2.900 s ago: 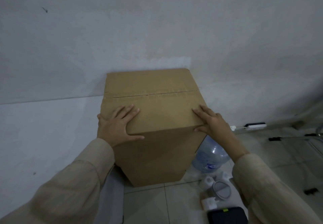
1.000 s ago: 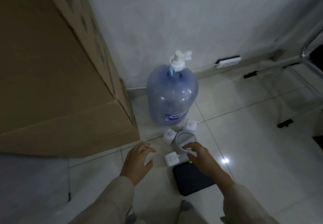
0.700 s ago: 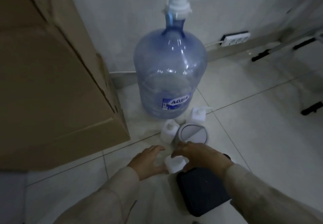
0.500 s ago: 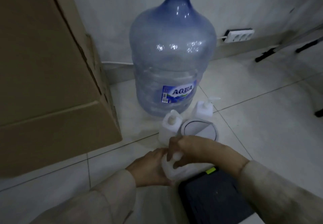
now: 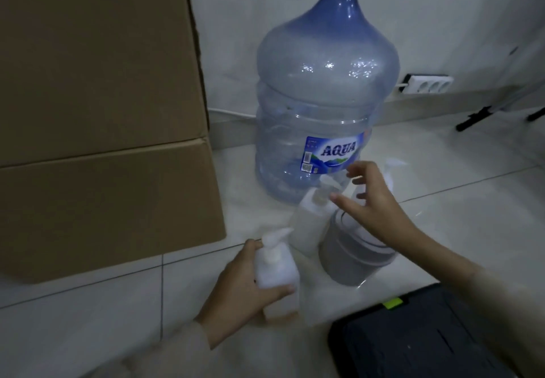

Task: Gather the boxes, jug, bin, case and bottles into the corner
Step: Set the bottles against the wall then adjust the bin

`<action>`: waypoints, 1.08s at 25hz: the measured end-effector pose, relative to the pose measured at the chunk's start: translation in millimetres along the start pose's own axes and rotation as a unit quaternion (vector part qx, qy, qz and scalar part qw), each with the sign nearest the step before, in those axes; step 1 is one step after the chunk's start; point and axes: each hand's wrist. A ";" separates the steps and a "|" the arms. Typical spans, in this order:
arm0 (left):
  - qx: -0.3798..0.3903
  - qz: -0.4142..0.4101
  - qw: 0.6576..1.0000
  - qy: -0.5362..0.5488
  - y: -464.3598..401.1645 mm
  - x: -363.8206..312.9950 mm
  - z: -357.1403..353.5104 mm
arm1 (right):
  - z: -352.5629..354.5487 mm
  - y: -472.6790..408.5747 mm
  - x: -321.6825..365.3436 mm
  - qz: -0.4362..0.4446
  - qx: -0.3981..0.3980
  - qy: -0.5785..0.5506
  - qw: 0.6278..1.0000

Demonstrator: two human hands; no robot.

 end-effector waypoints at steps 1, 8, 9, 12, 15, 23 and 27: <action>-0.018 0.002 1.000 -0.008 0.8 -2.4 10.7 | -7.1 -5.4 -4.0 -0.045 0.048 -0.009 0.998; -0.134 -0.005 0.991 0.026 0.6 -11.2 71.4 | -53.6 -24.8 -7.7 -0.054 0.164 0.089 0.981; -0.151 -0.007 0.988 0.023 1.0 -9.6 79.5 | -57.8 -27.7 -2.2 -0.040 0.167 0.109 0.979; -0.210 0.003 0.977 0.034 8.7 -1.0 106.0 | -74.8 -33.0 29.0 0.028 0.195 0.139 0.971; -0.272 0.013 0.962 0.032 35.4 10.3 135.9 | -108.8 -26.3 83.0 0.107 0.290 0.148 0.939; -0.501 0.075 0.862 0.017 135.7 52.4 218.0 | -245.3 15.3 240.9 0.253 0.340 0.022 0.906; -0.569 0.061 0.820 0.013 153.1 66.1 247.0 | -302.2 21.2 291.8 0.215 0.338 -0.081 0.913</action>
Point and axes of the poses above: each hand's wrist, its own y-axis away from the middle knuckle, its own z-axis out of the back of the hand, x = y × z, and after that the axes turned 11 degrees about y, right-handed
